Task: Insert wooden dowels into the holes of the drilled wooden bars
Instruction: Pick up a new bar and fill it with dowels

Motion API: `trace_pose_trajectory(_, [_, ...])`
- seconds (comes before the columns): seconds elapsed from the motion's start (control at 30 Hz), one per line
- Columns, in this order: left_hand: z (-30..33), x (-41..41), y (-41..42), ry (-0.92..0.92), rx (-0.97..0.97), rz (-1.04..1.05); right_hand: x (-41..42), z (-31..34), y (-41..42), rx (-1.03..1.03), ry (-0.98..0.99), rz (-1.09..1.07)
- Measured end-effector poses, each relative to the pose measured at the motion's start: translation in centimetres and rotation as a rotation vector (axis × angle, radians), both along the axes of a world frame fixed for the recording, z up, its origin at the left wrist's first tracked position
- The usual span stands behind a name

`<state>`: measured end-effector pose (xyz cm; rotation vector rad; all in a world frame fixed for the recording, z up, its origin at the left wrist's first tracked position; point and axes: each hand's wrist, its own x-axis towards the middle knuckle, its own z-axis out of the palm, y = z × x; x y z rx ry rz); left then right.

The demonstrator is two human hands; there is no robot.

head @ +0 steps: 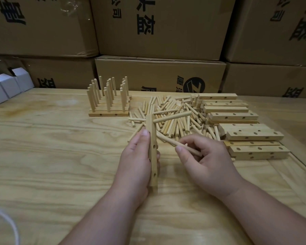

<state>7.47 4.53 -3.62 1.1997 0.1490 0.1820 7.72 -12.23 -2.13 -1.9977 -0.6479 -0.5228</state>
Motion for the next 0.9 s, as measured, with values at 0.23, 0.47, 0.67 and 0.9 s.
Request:
trace_pose_trajectory(0.23, [0.0,0.0,-0.1,0.023,-0.002,0.034,0.0,0.4,-0.1,-0.086,-0.092,-0.002])
trace_pose_trajectory(0.47, [0.3,-0.2,-0.2,0.029,0.009,0.037,0.0,0.7,-0.2,-0.125,-0.118,0.003])
trace_pose_trajectory(0.67, [0.6,-0.5,-0.3,0.018,0.000,0.008,0.1,0.7,-0.4,-0.143,-0.125,0.024])
trace_pose_trajectory(0.9, [0.9,-0.6,-0.4,-0.001,-0.017,-0.020,0.1,0.5,-0.8,-0.148,-0.104,0.044])
